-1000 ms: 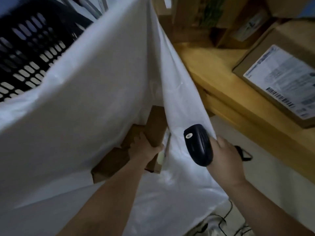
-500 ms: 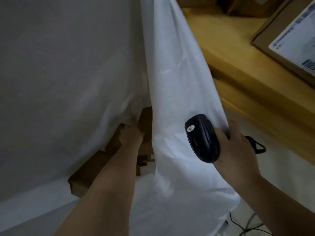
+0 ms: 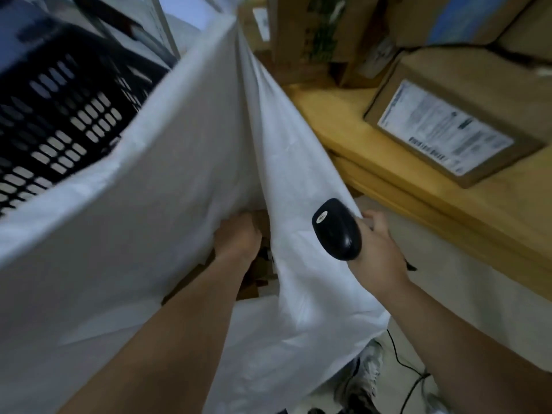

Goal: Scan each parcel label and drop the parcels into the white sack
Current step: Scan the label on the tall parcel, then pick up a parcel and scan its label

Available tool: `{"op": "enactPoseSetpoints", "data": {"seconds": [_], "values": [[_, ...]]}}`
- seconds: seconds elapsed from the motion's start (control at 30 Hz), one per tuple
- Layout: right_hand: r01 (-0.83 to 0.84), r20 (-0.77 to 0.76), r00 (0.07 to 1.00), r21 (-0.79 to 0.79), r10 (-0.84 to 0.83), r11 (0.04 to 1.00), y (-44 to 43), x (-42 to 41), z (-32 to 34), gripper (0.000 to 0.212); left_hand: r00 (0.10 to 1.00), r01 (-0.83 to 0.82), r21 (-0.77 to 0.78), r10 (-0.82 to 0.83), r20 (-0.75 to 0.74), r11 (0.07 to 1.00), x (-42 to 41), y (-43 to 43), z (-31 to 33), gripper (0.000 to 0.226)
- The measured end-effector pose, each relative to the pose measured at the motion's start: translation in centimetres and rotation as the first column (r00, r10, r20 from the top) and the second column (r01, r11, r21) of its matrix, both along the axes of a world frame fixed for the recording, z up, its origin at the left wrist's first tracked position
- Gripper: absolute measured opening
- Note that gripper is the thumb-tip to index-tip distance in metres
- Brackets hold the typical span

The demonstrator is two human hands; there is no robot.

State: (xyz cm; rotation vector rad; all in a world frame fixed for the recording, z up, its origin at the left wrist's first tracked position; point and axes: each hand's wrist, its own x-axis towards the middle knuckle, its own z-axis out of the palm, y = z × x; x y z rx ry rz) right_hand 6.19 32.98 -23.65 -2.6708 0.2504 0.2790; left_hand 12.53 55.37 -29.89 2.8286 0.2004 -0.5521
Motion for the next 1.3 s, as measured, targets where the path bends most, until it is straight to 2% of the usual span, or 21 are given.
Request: {"op": "enactPoseSetpoints", "data": {"seconds": [0.07,0.2,0.27,0.43,0.53,0.6,0.77,0.87,1.1,1.23,1.3], "values": [[0.057,-0.033,0.998,0.052,-0.055,0.997,-0.1,-0.5,1.5,0.042,0.991,0.122,0.033,-0.124,0.058,0.992,-1.0,-0.7,3.2,0.024],[0.171,-0.041,0.985,0.171,-0.167,0.970,-0.8,-2.3,5.1,0.029,0.967,0.243,0.030,-0.245,0.075,0.970,-2.5,-2.1,9.9,0.029],[0.224,-0.043,0.975,0.178,-0.219,0.958,-1.5,-3.2,7.7,0.035,0.950,0.292,0.041,-0.294,0.107,0.956,-3.1,-2.8,13.2,0.031],[0.306,0.036,0.942,0.312,-0.333,0.899,-4.5,-5.3,14.4,0.020,0.840,0.470,0.125,-0.486,0.242,0.874,-2.9,-6.5,21.0,0.039],[0.349,0.074,0.914,0.362,-0.400,0.864,-7.3,-5.7,17.7,0.039,0.746,0.573,0.125,-0.579,0.329,0.810,-2.2,-10.1,24.5,0.040],[0.401,0.070,0.882,0.408,-0.466,0.820,-9.2,-5.6,19.6,0.040,0.691,0.634,0.129,-0.633,0.349,0.763,-1.7,-12.6,25.9,0.045],[0.448,0.072,0.840,0.467,-0.538,0.762,-13.8,-5.3,21.8,0.036,0.589,0.705,0.231,-0.735,0.337,0.671,0.2,-18.4,27.3,0.065],[0.450,0.043,0.840,0.502,-0.540,0.739,-16.4,-4.8,21.6,0.033,0.538,0.729,0.334,-0.802,0.260,0.597,1.8,-21.1,27.7,0.083],[0.410,0.019,0.863,0.556,-0.504,0.723,-20.5,-3.1,20.3,0.036,0.326,0.802,0.527,-0.945,0.009,0.281,5.5,-25.6,27.1,0.104],[0.387,0.008,0.870,0.609,-0.494,0.692,-22.0,-2.2,19.8,0.037,0.277,0.821,0.522,-0.961,-0.011,0.231,6.5,-26.6,26.8,0.106],[0.399,-0.024,0.867,0.632,-0.498,0.664,-22.6,-1.7,19.5,0.025,0.284,0.854,0.446,-0.958,0.028,0.266,6.6,-27.0,26.7,0.107]]}}
